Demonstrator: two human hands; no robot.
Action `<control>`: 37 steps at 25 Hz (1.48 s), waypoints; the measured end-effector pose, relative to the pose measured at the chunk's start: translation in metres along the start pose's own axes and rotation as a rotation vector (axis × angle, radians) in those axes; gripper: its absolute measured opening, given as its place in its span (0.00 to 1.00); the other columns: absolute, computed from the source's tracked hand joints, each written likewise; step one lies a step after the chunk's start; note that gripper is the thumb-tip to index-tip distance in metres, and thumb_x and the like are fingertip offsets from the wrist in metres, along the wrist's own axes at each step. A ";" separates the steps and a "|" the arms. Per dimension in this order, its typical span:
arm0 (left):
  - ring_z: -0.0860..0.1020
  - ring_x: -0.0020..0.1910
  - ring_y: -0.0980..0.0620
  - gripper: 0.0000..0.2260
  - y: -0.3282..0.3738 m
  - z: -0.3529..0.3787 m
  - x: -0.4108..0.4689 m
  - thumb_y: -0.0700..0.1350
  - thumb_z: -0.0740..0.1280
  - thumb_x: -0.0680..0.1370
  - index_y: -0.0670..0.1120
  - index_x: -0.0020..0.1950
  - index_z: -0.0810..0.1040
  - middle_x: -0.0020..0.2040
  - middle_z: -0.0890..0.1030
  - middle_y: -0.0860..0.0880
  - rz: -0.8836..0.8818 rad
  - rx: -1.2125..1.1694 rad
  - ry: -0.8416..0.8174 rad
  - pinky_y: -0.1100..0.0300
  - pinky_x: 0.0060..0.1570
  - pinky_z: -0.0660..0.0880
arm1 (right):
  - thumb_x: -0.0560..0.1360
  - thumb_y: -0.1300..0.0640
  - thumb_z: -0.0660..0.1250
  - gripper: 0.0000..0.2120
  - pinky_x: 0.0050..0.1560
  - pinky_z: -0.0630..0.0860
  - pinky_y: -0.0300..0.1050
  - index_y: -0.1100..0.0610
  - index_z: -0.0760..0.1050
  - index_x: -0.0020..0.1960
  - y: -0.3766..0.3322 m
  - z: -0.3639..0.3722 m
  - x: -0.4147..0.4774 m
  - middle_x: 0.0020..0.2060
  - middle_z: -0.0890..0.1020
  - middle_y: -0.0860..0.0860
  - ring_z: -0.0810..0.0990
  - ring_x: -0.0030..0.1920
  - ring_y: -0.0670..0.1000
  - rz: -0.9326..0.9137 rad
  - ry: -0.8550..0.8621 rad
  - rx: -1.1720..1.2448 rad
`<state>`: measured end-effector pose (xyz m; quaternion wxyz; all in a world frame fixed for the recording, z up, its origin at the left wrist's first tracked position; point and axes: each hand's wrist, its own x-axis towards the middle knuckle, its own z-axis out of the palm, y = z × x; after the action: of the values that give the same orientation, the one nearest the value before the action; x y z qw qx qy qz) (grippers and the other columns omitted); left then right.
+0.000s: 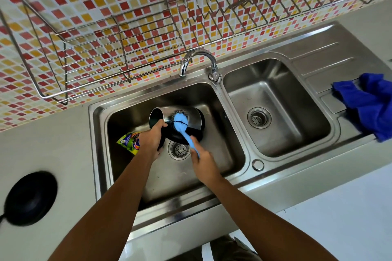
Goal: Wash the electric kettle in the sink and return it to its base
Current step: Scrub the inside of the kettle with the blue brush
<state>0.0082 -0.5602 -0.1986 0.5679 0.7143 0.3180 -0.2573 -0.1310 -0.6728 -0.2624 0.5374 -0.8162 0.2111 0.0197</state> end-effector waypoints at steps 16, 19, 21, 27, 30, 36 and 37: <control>0.69 0.32 0.51 0.14 -0.002 0.005 -0.002 0.52 0.73 0.68 0.45 0.41 0.75 0.34 0.73 0.46 0.043 0.036 -0.011 0.61 0.30 0.65 | 0.81 0.60 0.60 0.21 0.41 0.72 0.27 0.57 0.68 0.74 -0.006 -0.024 0.015 0.49 0.78 0.50 0.78 0.39 0.40 0.146 0.028 0.236; 0.69 0.32 0.50 0.12 -0.001 0.002 -0.003 0.51 0.74 0.68 0.45 0.39 0.75 0.34 0.73 0.45 0.055 0.079 0.011 0.59 0.31 0.64 | 0.82 0.56 0.59 0.21 0.56 0.74 0.36 0.53 0.66 0.75 -0.012 -0.019 0.015 0.60 0.80 0.52 0.80 0.57 0.52 0.005 -0.008 0.075; 0.69 0.33 0.49 0.11 -0.001 0.002 -0.004 0.50 0.74 0.69 0.45 0.39 0.76 0.34 0.73 0.46 0.053 0.093 0.003 0.59 0.32 0.65 | 0.82 0.54 0.57 0.22 0.52 0.76 0.47 0.50 0.64 0.76 -0.007 -0.026 0.026 0.56 0.82 0.59 0.80 0.55 0.60 0.152 0.087 -0.108; 0.68 0.29 0.49 0.15 -0.002 -0.004 0.001 0.53 0.74 0.61 0.45 0.39 0.75 0.34 0.72 0.44 0.059 0.093 -0.017 0.62 0.26 0.63 | 0.82 0.53 0.56 0.23 0.46 0.75 0.51 0.46 0.61 0.77 -0.040 -0.015 0.013 0.45 0.81 0.63 0.79 0.46 0.63 -0.049 -0.065 -0.213; 0.71 0.34 0.46 0.16 -0.004 -0.010 0.003 0.52 0.74 0.64 0.43 0.41 0.76 0.35 0.74 0.43 0.069 0.105 0.010 0.60 0.27 0.65 | 0.82 0.52 0.55 0.22 0.48 0.75 0.51 0.46 0.62 0.76 -0.009 -0.023 0.028 0.47 0.81 0.63 0.80 0.48 0.63 0.157 0.020 -0.256; 0.68 0.31 0.49 0.12 0.005 0.001 0.002 0.49 0.74 0.68 0.44 0.38 0.75 0.33 0.72 0.45 0.068 0.089 0.020 0.61 0.28 0.63 | 0.81 0.59 0.60 0.20 0.43 0.72 0.40 0.55 0.69 0.73 -0.006 -0.023 0.006 0.45 0.81 0.55 0.77 0.35 0.45 0.234 0.042 0.130; 0.68 0.31 0.49 0.12 0.007 0.001 0.002 0.49 0.74 0.68 0.43 0.38 0.75 0.33 0.72 0.45 0.063 0.097 0.019 0.62 0.28 0.63 | 0.81 0.59 0.60 0.20 0.40 0.73 0.42 0.55 0.70 0.73 0.000 -0.023 0.006 0.42 0.80 0.54 0.74 0.32 0.43 0.256 0.062 0.171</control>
<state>0.0143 -0.5622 -0.1961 0.5373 0.7531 0.2877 -0.2476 -0.1296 -0.6947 -0.2542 0.5913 -0.7341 0.3309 0.0449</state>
